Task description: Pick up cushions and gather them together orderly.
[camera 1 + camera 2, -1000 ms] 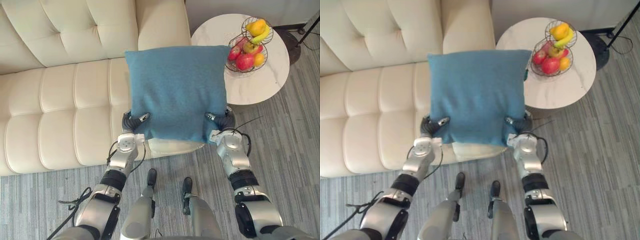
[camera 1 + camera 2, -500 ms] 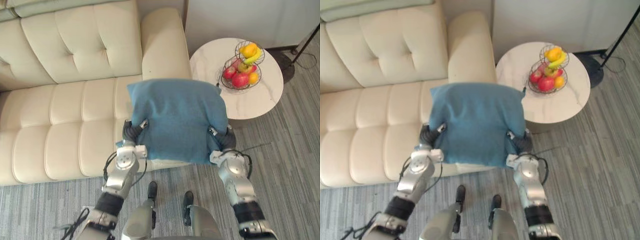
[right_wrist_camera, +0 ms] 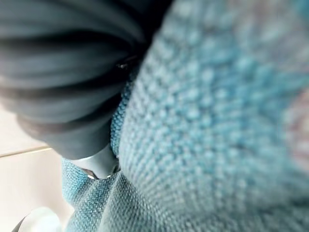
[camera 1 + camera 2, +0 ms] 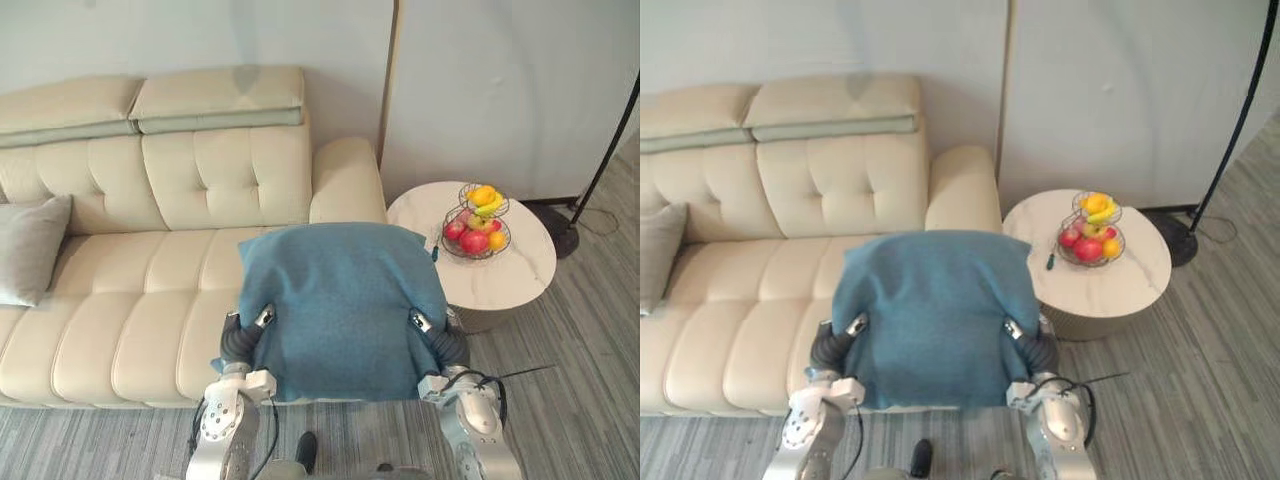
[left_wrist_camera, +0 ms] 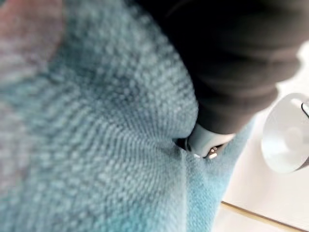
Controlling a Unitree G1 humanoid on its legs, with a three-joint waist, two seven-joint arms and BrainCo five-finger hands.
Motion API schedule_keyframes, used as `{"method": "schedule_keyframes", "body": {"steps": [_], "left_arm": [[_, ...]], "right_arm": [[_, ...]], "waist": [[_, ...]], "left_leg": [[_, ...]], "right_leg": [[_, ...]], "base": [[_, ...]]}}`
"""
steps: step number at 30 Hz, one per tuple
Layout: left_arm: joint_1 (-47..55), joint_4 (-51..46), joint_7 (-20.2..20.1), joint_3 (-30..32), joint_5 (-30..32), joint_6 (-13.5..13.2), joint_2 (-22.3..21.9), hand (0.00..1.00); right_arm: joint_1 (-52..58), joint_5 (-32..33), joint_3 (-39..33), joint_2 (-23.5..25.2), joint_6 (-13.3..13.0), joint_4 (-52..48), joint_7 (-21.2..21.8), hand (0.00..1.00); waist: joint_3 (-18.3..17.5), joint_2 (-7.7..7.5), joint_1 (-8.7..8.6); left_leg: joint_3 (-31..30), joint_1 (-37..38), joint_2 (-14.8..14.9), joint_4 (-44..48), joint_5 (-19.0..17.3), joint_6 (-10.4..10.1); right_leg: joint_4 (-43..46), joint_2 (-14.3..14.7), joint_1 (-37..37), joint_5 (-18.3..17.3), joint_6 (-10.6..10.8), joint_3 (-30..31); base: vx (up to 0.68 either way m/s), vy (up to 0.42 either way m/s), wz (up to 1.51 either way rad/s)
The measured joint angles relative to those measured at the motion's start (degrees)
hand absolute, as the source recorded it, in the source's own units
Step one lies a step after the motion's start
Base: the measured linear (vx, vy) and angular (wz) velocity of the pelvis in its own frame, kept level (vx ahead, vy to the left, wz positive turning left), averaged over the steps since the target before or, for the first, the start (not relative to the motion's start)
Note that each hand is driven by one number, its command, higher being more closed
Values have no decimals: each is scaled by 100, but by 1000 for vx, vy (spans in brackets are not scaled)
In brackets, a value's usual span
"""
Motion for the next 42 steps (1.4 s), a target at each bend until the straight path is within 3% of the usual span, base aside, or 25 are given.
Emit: {"method": "schedule_keyframes", "body": {"steps": [2,4,5,7,9,11,12,13,14,15,17,19,20,21,22,23,24,25,27,30,32,36,39,40,42], "left_arm": [[-2,-3,-30,0,-5,1,-6,100],[-31,0,-89,-16,-16,5,-73,100],[-30,2,-89,-16,-24,7,-75,100],[-21,5,-86,-28,-126,7,-116,100],[-23,6,-82,-63,-133,5,-118,100],[-29,66,-75,-121,-180,-20,-124,100],[-34,101,-74,-163,-191,-20,-129,100],[-105,284,-74,-244,-219,-38,-86,100],[-266,513,-62,-247,-223,-43,52,100],[-332,574,-60,-246,-226,-43,101,100],[-555,884,-55,-249,-239,-51,209,100],[-567,1014,-55,-300,-240,-49,236,100],[-578,1073,-55,-368,-239,-45,256,100],[-579,1077,-50,-432,-230,-28,268,100],[-576,1053,-44,-433,-224,-24,285,100],[-576,1045,-23,-430,-217,-25,313,100],[-576,1024,20,-430,-216,-24,337,100],[-568,964,27,-432,-214,-22,346,100],[-571,875,26,-437,-211,-18,344,100],[-569,791,28,-428,-175,16,342,100],[-586,652,23,-439,-109,49,337,100],[-481,631,14,-457,-103,127,152,100],[-341,556,-84,-466,-114,133,108,100],[-284,505,-84,-456,-116,133,108,100],[-198,418,-84,-445,-114,131,105,100]], "right_arm": [[8,0,-4,-9,-1,-9,-3,100],[43,-3,-47,-62,-2,-145,-62,100],[42,-5,-50,-72,-2,-180,-79,100],[25,-15,-58,-71,-11,-255,-135,100],[-9,-61,-90,-72,-13,-253,-179,100],[-127,-233,-153,-80,-15,-184,-242,100],[-136,-233,-191,-85,-15,-179,-251,100],[-202,-237,-273,-10,-38,26,-276,100],[-280,-271,-315,146,-31,318,-298,100],[-316,-311,-328,177,-31,384,-302,100],[-514,-459,-386,287,-30,561,-333,100],[-510,-460,-411,300,-28,701,-347,100],[-477,-462,-451,296,-3,759,-366,100],[-471,-462,-492,287,26,796,-395,100],[-472,-462,-490,298,41,793,-396,100],[-461,-466,-486,331,41,794,-395,100],[-451,-473,-486,390,43,782,-395,100],[-446,-472,-488,393,42,757,-390,100],[-458,-469,-483,388,38,666,-377,100],[-447,-454,-474,384,32,640,-373,100],[-390,-450,-487,362,32,573,-376,100],[-154,-449,-465,166,37,226,-372,100],[-55,-450,-462,94,40,20,-359,100],[-51,-450,-435,94,40,-18,-359,100],[-56,-452,-393,105,37,-48,-363,100]], "waist": [[-2,7,1],[53,-85,1],[42,-68,7],[98,-194,43],[68,-146,43],[-46,34,98],[-90,103,98],[-180,62,79],[-226,-285,57],[-238,-371,58],[-222,-430,103],[-221,-430,114],[-211,-413,113],[-174,-357,107],[-119,-276,101],[-95,-239,50],[-83,-217,-17],[-123,-287,-71],[-130,-369,-68],[-117,-331,-72],[-140,-442,-186],[1,-106,-110],[73,-39,-107],[96,-52,-80],[57,-54,32]], "left_leg": [[29,-268,34,358,-232,-16],[941,-702,488,957,-461,105],[1084,-770,590,1070,-446,145],[1456,-882,948,1234,-412,190],[1497,-884,1271,1137,-336,189],[1535,-647,1601,714,-56,-50],[1514,-582,1636,622,38,-17],[1469,-523,1487,568,206,-706],[1496,-600,1132,737,104,-532],[1460,-724,1053,879,2,-474],[1398,-1196,926,1801,-594,-233],[1466,-1175,811,2070,-883,-66],[1482,-1077,715,2114,-980,39],[1526,-888,624,2049,-1087,149],[1580,-671,626,1936,-1170,301],[1568,-539,618,1809,-1161,361],[1568,-361,580,1619,-1127,445],[1593,-186,488,1384,-1078,503],[1626,38,311,1150,-1030,486],[1622,395,174,939,-1076,474],[1318,405,-6,978,-1161,413],[1122,321,183,1620,-1329,230],[1185,-265,367,3393,-1232,96],[1213,-424,432,3755,-1234,137],[1295,-414,659,3336,-1469,254]], "right_leg": [[6,-4,-2,-5,-13,-175],[49,-192,6,-30,-92,-642],[85,-265,12,-41,-90,-712],[200,-599,58,-90,-6,-931],[191,-854,180,-72,218,-1089],[161,-1034,265,-19,645,-1090],[134,-1048,314,3,758,-1095],[-18,-1212,450,95,1005,-1115],[-434,-1444,637,422,987,-1079],[-606,-1477,701,621,971,-1085],[-800,-1571,727,1350,1053,-1008],[-508,-1764,680,1645,1042,-877],[-158,-1918,551,1811,831,-827],[376,-2073,303,2078,224,-772],[1087,-1973,-37,1731,-1,-356],[1598,-1675,-251,1165,213,55],[1960,-1176,-460,600,430,450],[2019,-703,-633,160,509,554],[1759,-276,-813,-151,435,430],[1044,281,-919,-179,238,488],[443,351,-910,316,-242,804],[251,406,-434,264,-270,423],[-82,482,99,150,-394,420],[-139,486,201,129,-425,497],[-129,504,203,110,-417,782]], "base": [[-75,1,49],[-65,55,98],[-24,113,89],[22,202,72],[59,285,59],[119,400,24],[163,484,29],[190,479,43],[184,463,50],[148,421,39],[115,427,13],[108,403,-3],[107,421,-2],[154,485,-11],[148,447,-11],[142,370,5],[109,194,25],[129,173,22],[205,128,8],[211,60,12],[238,-36,68],[235,-68,51],[177,-19,21],[109,54,-41],[123,101,-67]]}}
